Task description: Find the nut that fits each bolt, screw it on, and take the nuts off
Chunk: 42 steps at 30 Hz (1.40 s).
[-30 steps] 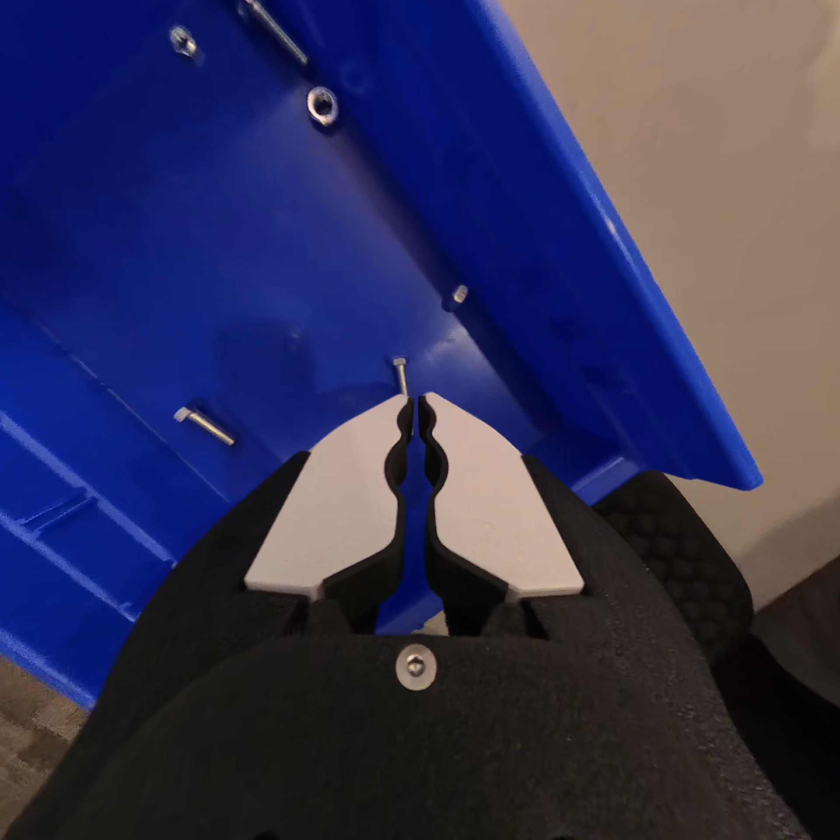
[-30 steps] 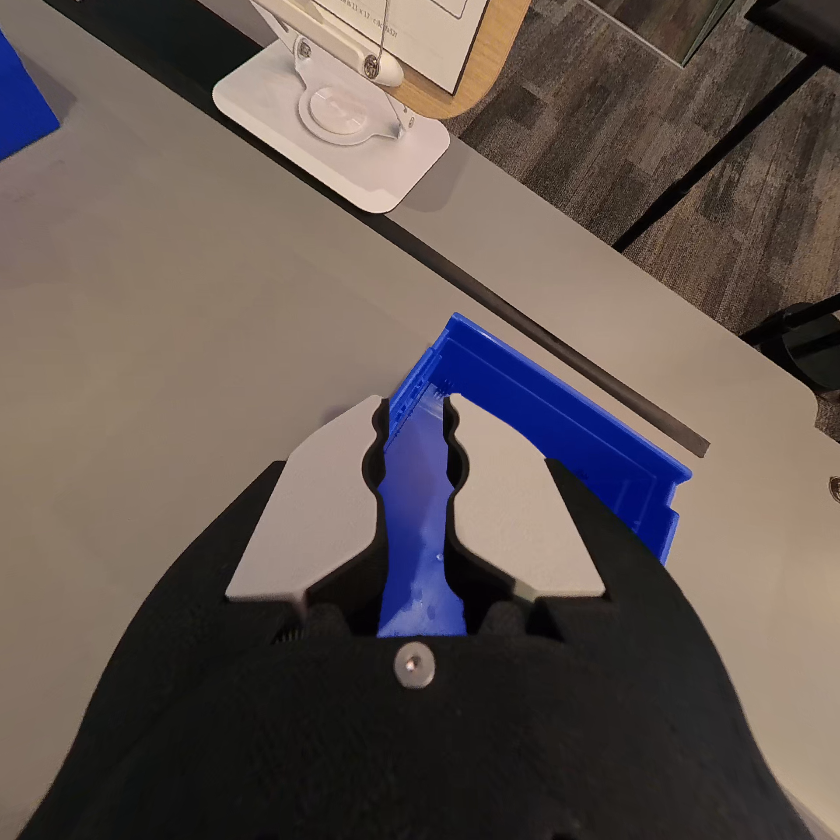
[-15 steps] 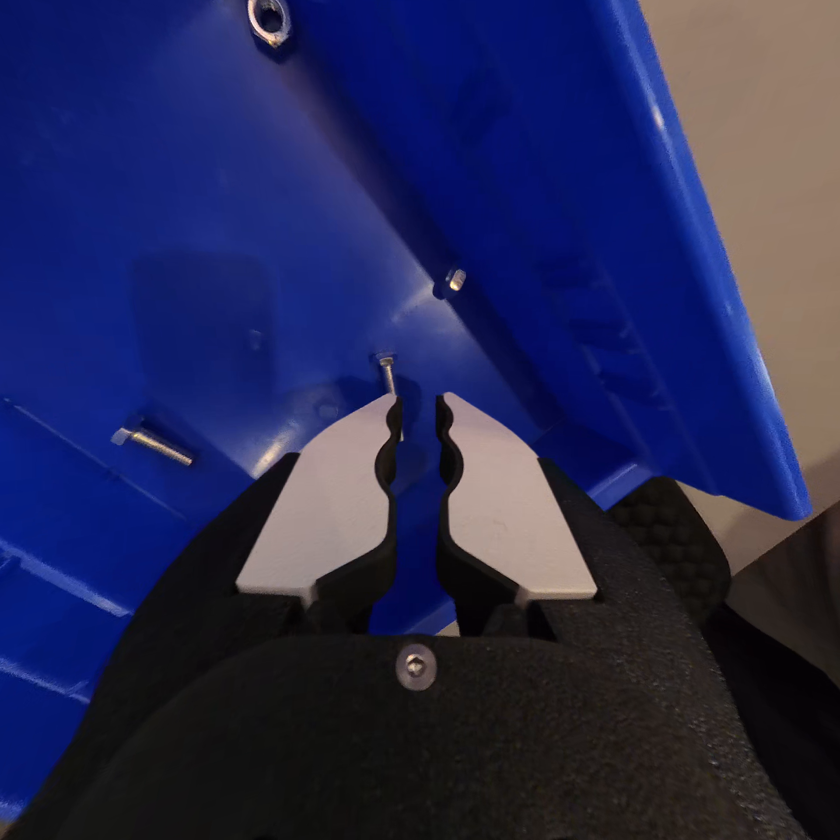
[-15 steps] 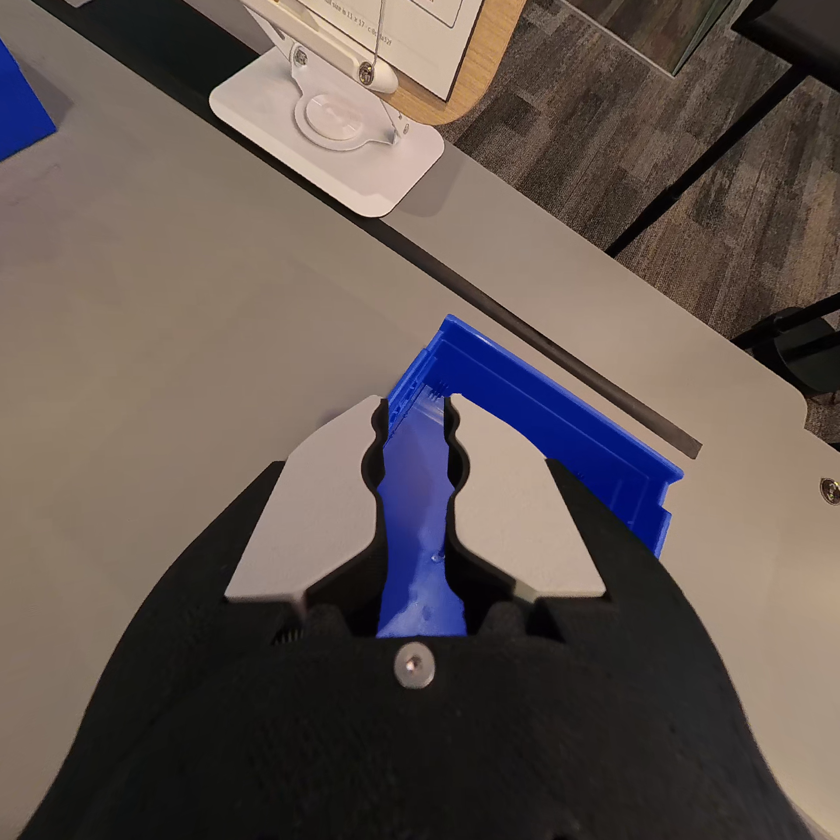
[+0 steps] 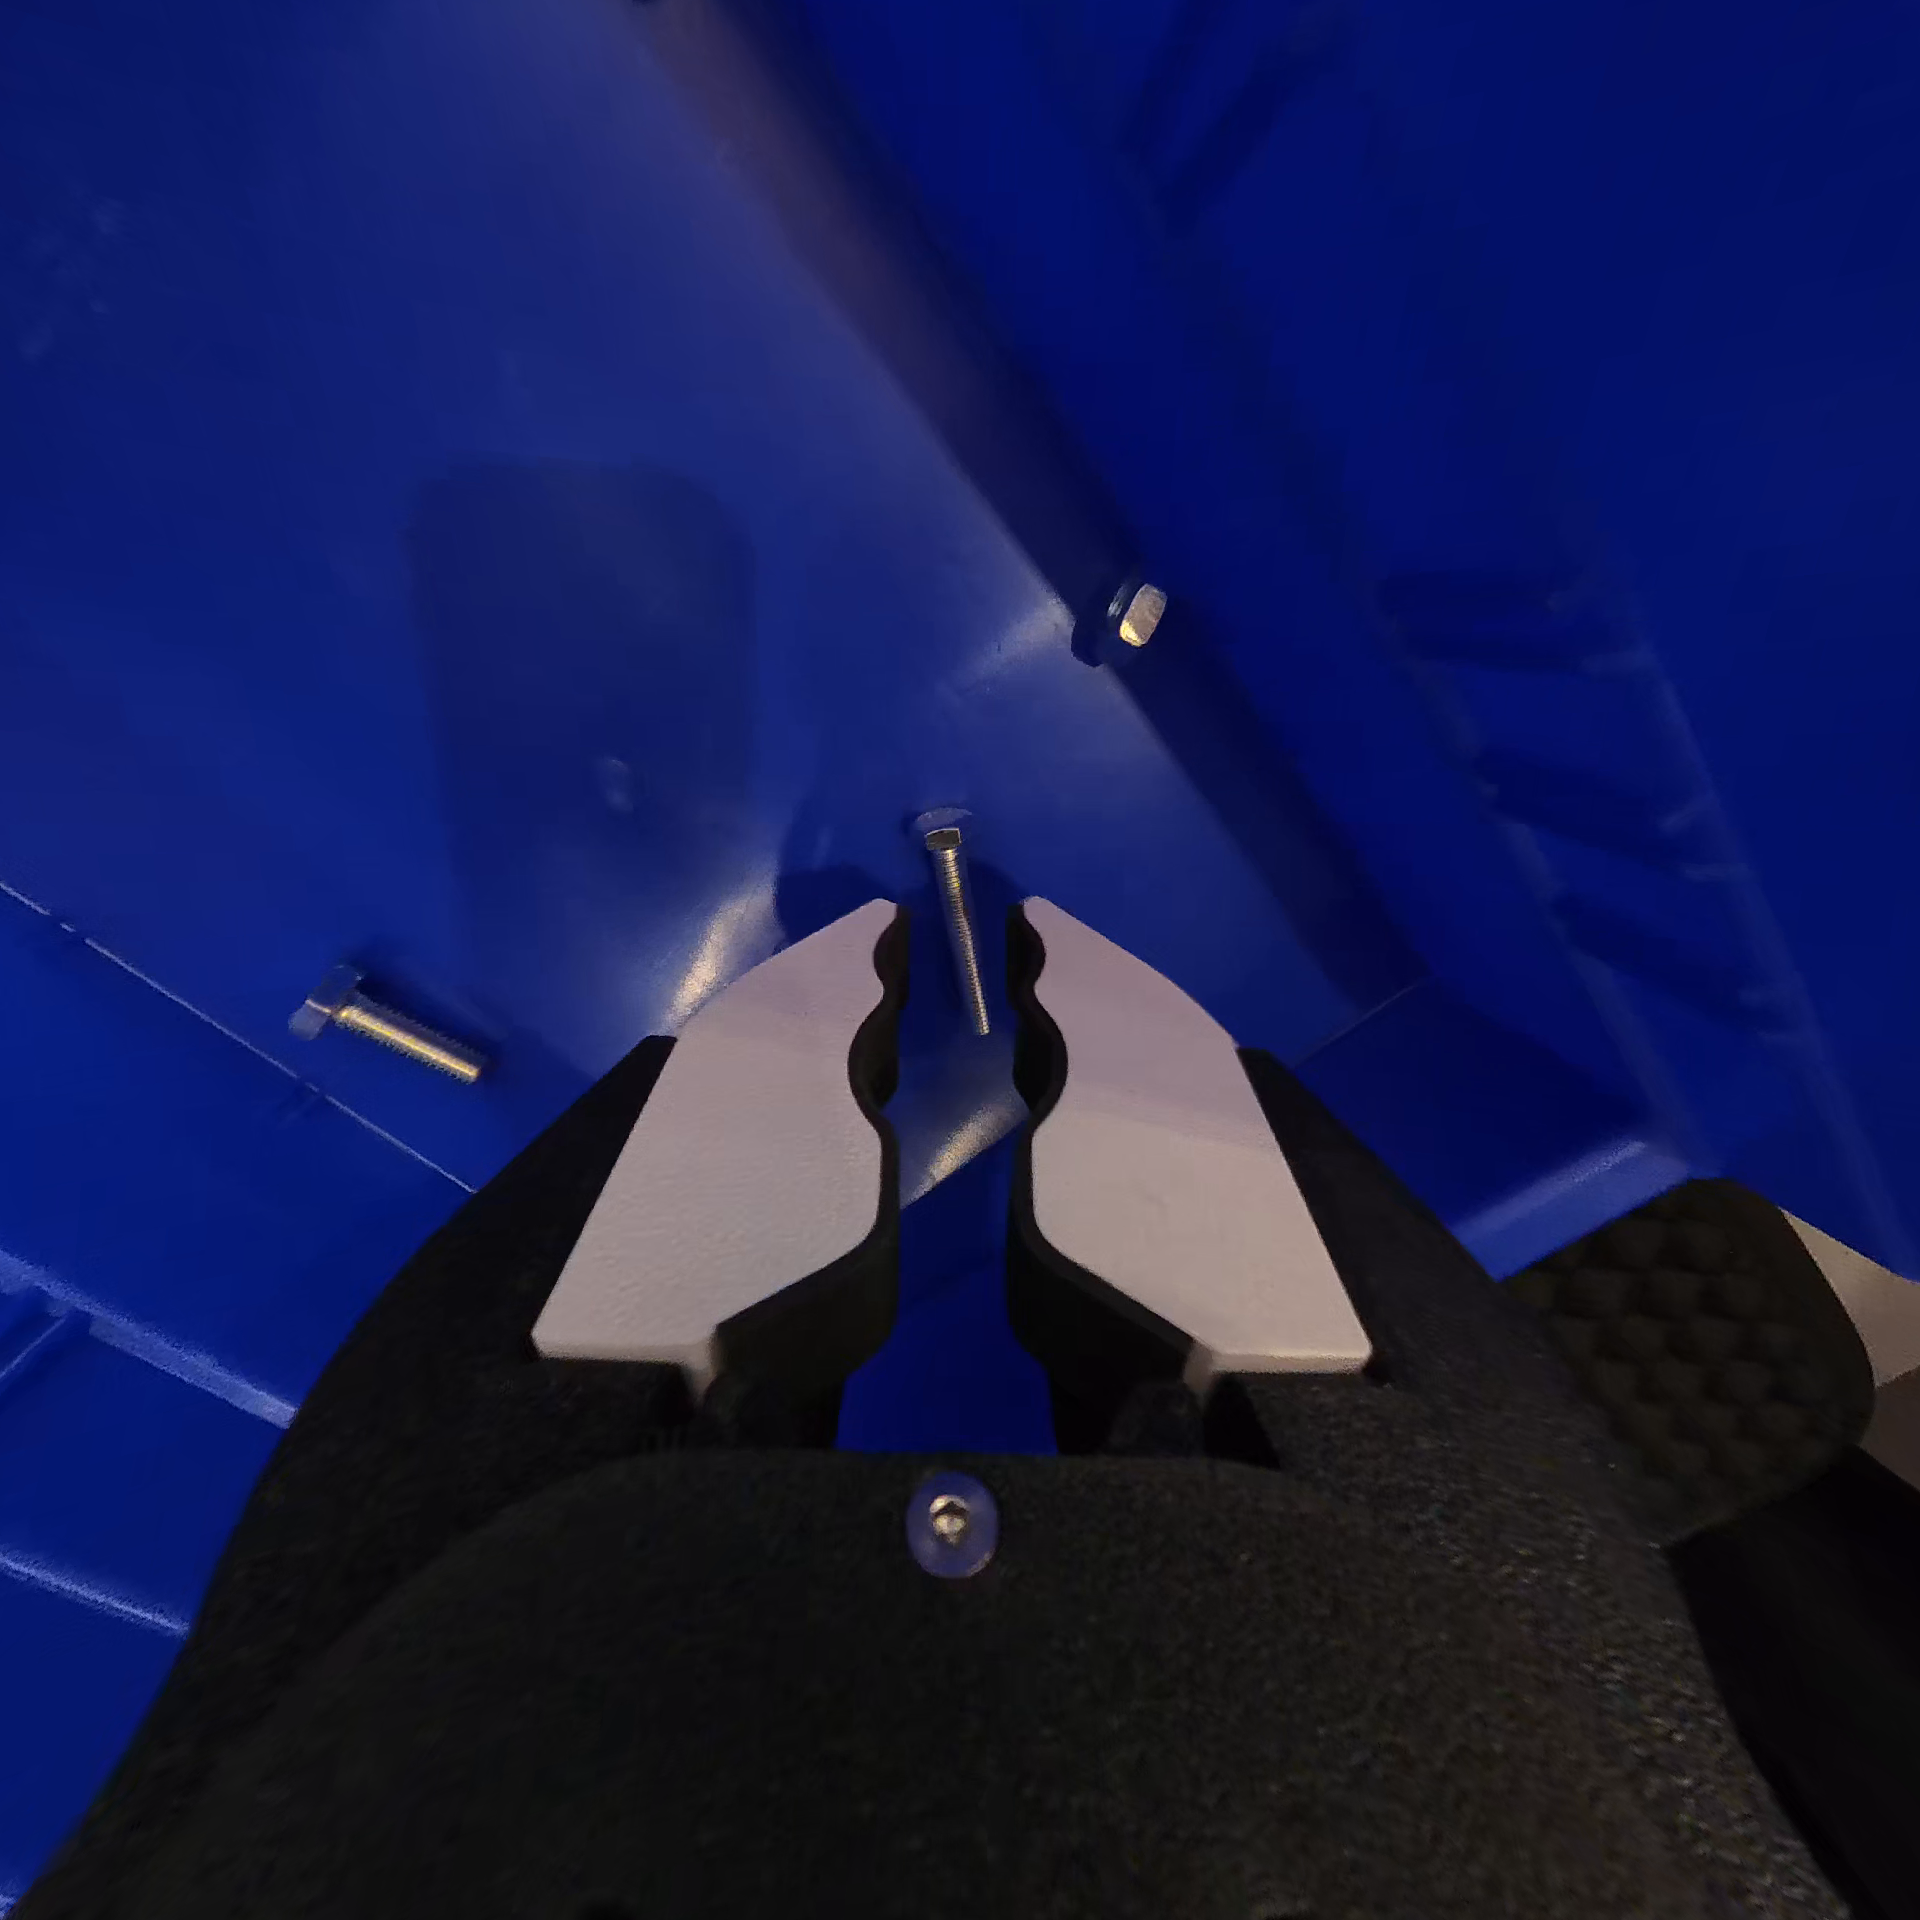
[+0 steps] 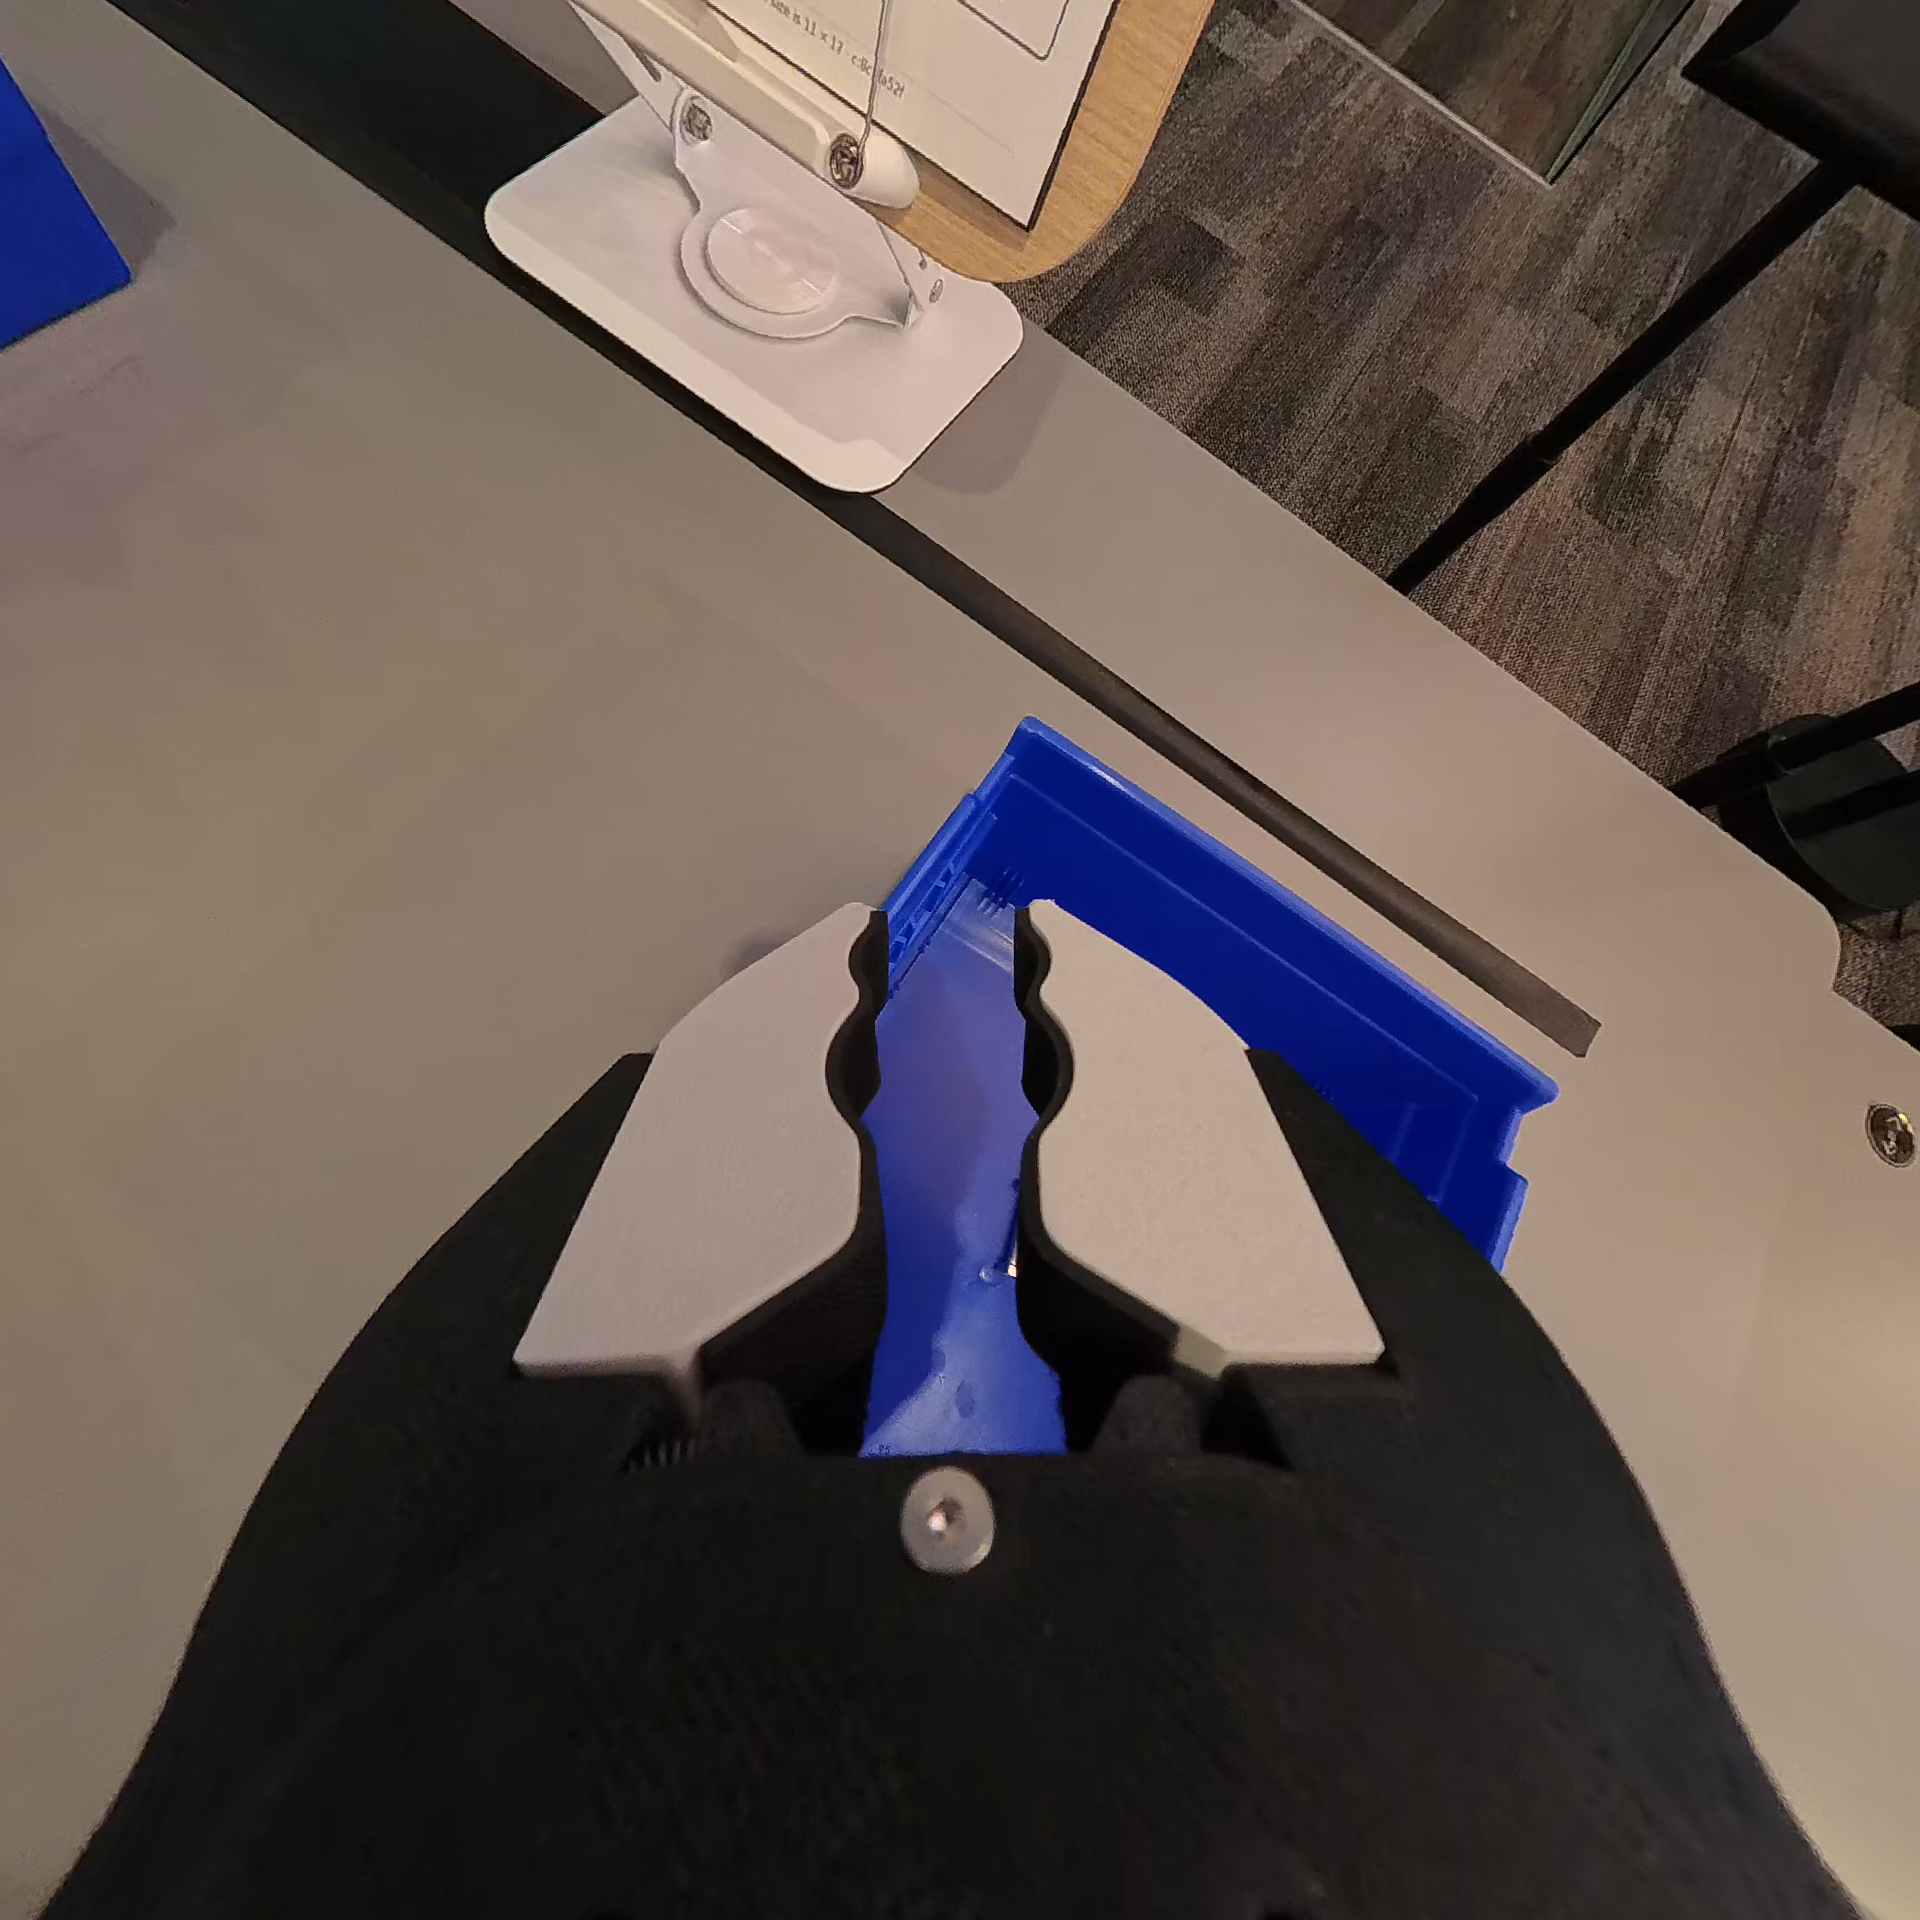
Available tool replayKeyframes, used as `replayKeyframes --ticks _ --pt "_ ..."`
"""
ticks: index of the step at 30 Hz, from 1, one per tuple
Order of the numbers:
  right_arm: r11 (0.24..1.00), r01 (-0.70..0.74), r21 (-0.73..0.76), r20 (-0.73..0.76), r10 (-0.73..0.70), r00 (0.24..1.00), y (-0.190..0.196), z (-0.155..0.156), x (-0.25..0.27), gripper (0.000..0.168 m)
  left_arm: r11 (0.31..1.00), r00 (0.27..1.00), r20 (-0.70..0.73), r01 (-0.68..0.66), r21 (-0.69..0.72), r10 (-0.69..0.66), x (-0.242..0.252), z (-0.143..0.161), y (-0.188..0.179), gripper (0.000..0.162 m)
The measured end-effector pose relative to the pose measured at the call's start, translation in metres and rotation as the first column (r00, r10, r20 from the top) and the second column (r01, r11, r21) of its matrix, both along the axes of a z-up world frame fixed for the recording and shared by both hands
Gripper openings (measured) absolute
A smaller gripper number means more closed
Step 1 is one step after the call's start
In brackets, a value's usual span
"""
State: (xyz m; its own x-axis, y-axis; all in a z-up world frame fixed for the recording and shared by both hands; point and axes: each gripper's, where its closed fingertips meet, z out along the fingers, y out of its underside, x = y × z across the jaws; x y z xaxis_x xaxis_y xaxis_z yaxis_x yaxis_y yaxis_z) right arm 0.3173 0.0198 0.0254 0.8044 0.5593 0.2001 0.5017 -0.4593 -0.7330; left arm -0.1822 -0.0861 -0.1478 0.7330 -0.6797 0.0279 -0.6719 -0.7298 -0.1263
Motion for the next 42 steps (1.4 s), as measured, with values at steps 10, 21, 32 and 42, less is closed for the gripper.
replayKeyframes --ticks 10,21,32,42 --pt "1.000 -0.009 0.016 0.003 0.009 1.000 0.000 0.002 0.000 0.024 0.999 0.999 -0.039 0.015 0.036 -0.013 -0.005 -0.004 0.000 0.006" --pt "1.000 -0.009 0.025 -0.036 0.010 0.999 -0.001 0.006 0.001 0.024 0.947 0.986 0.167 -0.066 0.313 0.013 0.010 0.120 0.040 0.006" --pt "0.995 -0.012 0.103 -0.070 0.019 0.997 -0.017 0.033 0.012 0.024 0.899 0.914 0.179 0.296 0.322 -0.365 0.199 0.122 0.023 0.005" --pt "0.990 -0.015 0.143 -0.116 0.032 0.993 -0.022 0.046 0.021 0.023 0.871 0.876 0.084 0.455 0.187 -0.475 0.266 0.036 0.025 0.005"
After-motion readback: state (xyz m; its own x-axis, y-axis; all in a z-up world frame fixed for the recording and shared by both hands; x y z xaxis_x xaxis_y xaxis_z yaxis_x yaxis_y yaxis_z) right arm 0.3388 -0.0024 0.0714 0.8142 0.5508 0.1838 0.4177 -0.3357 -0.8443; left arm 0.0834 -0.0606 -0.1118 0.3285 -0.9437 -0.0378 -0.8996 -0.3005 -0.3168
